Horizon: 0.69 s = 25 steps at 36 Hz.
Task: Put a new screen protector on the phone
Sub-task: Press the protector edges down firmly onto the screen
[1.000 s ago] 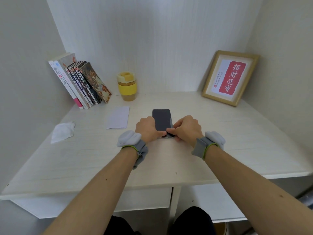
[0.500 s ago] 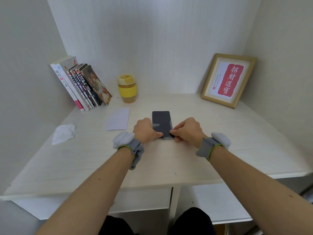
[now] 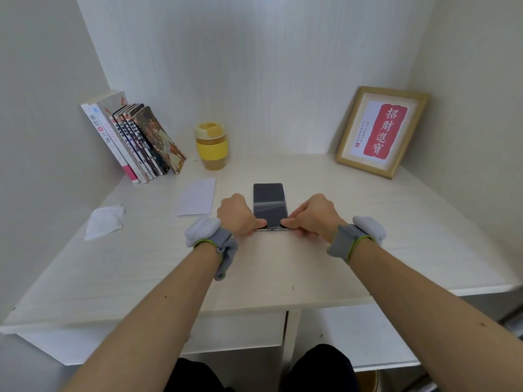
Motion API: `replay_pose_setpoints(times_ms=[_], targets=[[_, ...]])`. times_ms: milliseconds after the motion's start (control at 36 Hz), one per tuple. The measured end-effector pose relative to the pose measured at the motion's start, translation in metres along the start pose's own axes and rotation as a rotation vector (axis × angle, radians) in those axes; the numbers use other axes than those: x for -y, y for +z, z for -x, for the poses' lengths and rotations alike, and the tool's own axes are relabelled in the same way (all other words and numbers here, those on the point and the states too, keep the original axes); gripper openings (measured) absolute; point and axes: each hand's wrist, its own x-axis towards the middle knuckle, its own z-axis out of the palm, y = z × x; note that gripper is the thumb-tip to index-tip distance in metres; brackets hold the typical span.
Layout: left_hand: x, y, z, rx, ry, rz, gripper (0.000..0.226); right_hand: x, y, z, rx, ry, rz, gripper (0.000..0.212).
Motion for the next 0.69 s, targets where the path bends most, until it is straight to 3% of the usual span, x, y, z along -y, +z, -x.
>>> replay_pose_setpoints(times_ms=[694], targets=[[0.003, 0.000, 0.000, 0.007, 0.062, -0.075, 0.041, -0.001, -0.005, -0.012, 0.128, 0.049, -0.063, 0.025]])
